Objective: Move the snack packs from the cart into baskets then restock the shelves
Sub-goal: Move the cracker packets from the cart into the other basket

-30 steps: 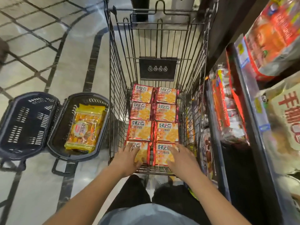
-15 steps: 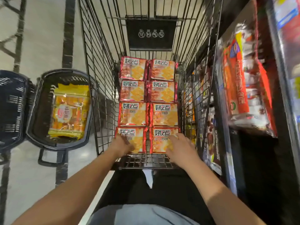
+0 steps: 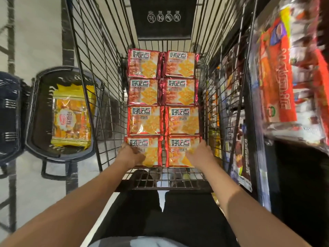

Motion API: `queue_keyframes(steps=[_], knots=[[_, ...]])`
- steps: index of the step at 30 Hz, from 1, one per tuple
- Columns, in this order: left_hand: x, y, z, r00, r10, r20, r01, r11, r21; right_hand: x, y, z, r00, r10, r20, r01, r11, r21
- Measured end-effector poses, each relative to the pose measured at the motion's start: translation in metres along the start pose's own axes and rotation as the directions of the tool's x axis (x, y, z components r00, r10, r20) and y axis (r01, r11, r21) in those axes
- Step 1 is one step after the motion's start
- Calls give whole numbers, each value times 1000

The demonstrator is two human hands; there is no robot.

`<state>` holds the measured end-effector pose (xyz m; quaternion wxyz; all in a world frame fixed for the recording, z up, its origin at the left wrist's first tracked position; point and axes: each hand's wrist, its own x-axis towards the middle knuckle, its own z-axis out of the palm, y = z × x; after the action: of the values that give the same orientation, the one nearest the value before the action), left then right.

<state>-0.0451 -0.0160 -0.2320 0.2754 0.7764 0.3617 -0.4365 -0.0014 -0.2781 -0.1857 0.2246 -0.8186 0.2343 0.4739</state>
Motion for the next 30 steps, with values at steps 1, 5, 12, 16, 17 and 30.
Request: queue_keyframes(steps=[1, 5, 12, 16, 17, 30], knots=[[-5, 3, -1, 1000, 11, -23, -11, 1000, -7, 5, 0, 2, 1000, 27, 2, -27, 999, 26], [-20, 8, -2, 992, 87, -94, -92, 995, -47, 16, -6, 3, 993, 113, 42, -117, 986, 115], [-25, 13, 6, 995, 105, -5, -104, 989, -107, 15, -2, 8, 989, 135, -66, -120, 974, 195], [-24, 16, 5, 997, 71, 28, -66, 988, -140, 11, -2, 5, 998, 70, -4, -68, 987, 144], [-25, 16, 3, 996, 80, 34, -74, 987, -142, 11, -1, 4, 998, 57, 8, -57, 987, 149], [-117, 9, -44, 947, 320, -19, -299, 862, -410, -73, -4, -44, 968, -247, -49, 252, 938, 238]])
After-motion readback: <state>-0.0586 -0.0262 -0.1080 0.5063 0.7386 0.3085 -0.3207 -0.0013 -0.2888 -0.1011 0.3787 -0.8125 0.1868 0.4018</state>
